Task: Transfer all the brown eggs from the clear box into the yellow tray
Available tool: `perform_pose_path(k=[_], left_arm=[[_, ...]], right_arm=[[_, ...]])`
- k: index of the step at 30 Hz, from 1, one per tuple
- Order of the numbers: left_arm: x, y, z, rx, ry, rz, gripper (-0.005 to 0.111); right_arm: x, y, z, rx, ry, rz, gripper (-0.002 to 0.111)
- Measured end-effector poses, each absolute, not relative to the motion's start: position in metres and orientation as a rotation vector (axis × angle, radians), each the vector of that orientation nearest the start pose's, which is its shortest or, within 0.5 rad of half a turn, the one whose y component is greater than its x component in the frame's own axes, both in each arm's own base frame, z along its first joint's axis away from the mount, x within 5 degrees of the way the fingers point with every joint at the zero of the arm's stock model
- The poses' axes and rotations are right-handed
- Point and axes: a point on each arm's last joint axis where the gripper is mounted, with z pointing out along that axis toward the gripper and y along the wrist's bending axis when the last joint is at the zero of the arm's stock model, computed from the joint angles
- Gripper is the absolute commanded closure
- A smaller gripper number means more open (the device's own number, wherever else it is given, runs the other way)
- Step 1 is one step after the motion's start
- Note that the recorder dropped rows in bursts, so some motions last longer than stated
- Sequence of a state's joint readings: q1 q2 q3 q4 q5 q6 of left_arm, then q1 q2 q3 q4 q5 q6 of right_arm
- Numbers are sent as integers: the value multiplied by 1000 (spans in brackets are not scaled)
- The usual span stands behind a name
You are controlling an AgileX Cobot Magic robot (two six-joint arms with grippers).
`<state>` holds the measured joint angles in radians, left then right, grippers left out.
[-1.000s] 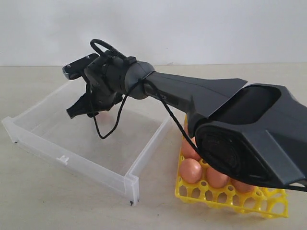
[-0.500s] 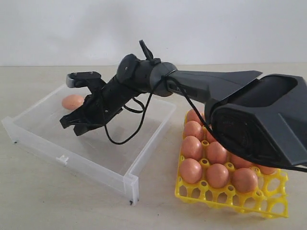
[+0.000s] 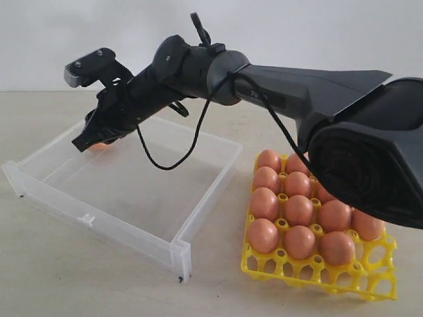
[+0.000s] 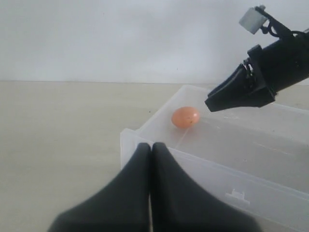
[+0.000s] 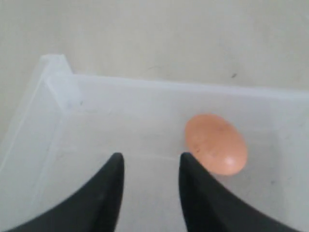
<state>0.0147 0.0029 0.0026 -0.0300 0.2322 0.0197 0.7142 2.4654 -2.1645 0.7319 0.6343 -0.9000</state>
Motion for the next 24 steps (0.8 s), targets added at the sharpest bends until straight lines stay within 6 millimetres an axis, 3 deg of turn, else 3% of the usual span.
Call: perform_pose_path(k=[4, 8, 12, 17, 19, 22, 24], left_arm=[[56, 0, 191, -16, 1721, -2, 111], [56, 0, 191, -16, 1721, -2, 111], [56, 0, 191, -16, 1721, -2, 111], [56, 0, 191, -16, 1721, -2, 111], [56, 0, 191, -16, 1721, -2, 111], [56, 0, 191, -16, 1721, -2, 111], [56, 0, 191, -16, 1721, -2, 111]], right_arm=[[390, 416, 184, -1345, 1690, 386, 50], [401, 423, 158, -1261, 1623, 291, 50], [407, 419, 127, -1149, 1755, 359, 50], [412, 416, 127, -1019, 1817, 422, 51], [418, 412, 126, -961, 1813, 423, 56], [427, 408, 120, -832, 1846, 472, 74], [432, 407, 115, -741, 1898, 537, 77]])
